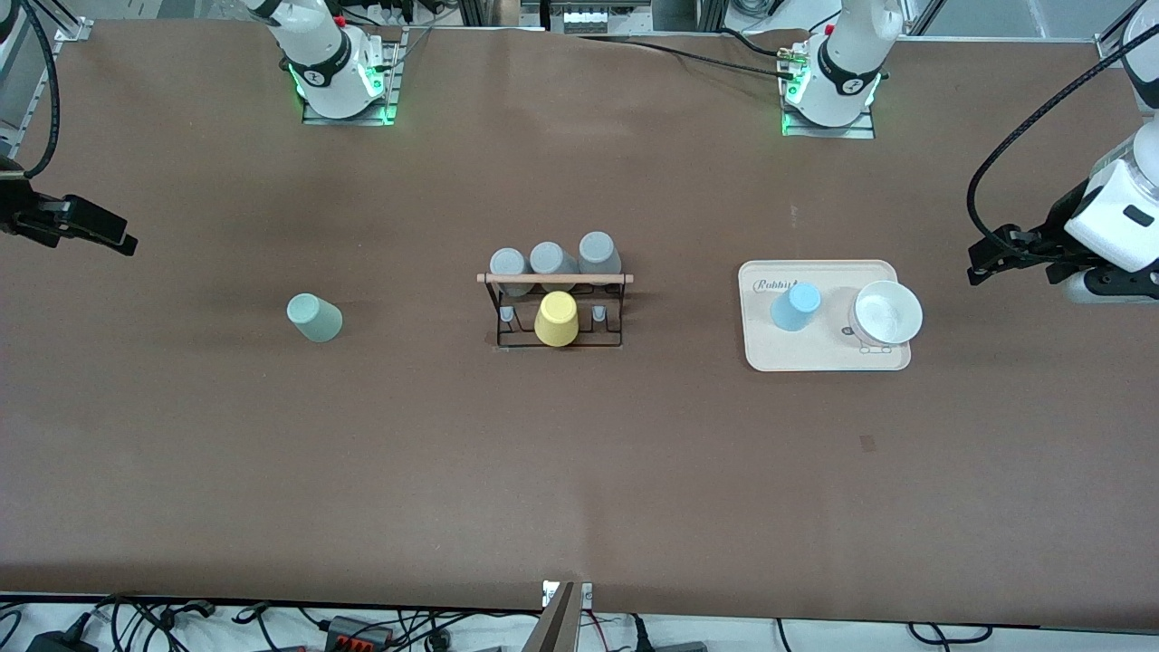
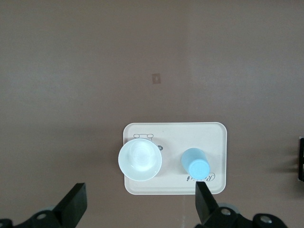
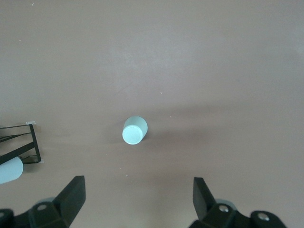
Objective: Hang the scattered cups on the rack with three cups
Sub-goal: 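Move the left gripper to the blue cup while the right gripper approaches the mint cup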
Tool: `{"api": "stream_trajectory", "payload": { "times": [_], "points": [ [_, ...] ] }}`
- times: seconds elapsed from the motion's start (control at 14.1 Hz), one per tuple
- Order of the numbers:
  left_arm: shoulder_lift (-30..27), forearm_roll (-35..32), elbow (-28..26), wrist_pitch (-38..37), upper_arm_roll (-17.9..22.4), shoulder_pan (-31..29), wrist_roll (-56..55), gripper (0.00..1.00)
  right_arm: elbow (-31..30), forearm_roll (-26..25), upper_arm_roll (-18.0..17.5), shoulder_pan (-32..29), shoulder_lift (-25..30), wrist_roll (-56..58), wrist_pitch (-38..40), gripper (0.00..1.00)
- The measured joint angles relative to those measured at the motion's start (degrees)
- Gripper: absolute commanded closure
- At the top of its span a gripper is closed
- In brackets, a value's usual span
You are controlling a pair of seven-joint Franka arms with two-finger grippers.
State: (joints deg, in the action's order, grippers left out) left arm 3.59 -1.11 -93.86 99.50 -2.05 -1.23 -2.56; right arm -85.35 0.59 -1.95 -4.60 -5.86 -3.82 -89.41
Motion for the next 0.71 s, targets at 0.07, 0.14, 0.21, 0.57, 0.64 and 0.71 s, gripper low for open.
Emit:
{"api": "stream_trajectory", "payload": {
  "times": [0.07, 0.14, 0.21, 0.57, 0.64, 0.71],
  "points": [
    [-0.01, 0.00, 0.00, 0.00, 0.00, 0.00, 0.00, 0.00, 0.00, 0.00, 0.00, 0.00, -0.02, -0.06, 0.00, 0.00],
    [-0.01, 0.00, 0.00, 0.00, 0.00, -0.01, 0.00, 0.00, 0.00, 0.00, 0.00, -0.01, -0.05, -0.16, 0.01, 0.00],
    [-0.01, 0.00, 0.00, 0.00, 0.00, -0.02, 0.00, 0.00, 0.00, 0.00, 0.01, -0.03, -0.15, -0.19, 0.02, 0.00],
    [0.19, 0.00, -0.29, -0.46, -0.30, 0.18, 0.13, 0.00, -1.04, 0.09, -0.04, 0.06, -1.29, -0.18, 0.09, 0.00],
    [0.82, -0.01, -0.45, -0.53, -0.93, 0.51, 0.20, 0.00, -2.07, 0.09, -0.06, 0.08, -1.42, -0.16, -0.03, 0.00],
    [1.90, -0.01, -0.45, -0.52, -1.82, 0.97, 0.10, 0.00, -3.36, 0.09, -0.12, 0.13, -1.55, -0.10, -0.58, 0.00]
  ]
}}
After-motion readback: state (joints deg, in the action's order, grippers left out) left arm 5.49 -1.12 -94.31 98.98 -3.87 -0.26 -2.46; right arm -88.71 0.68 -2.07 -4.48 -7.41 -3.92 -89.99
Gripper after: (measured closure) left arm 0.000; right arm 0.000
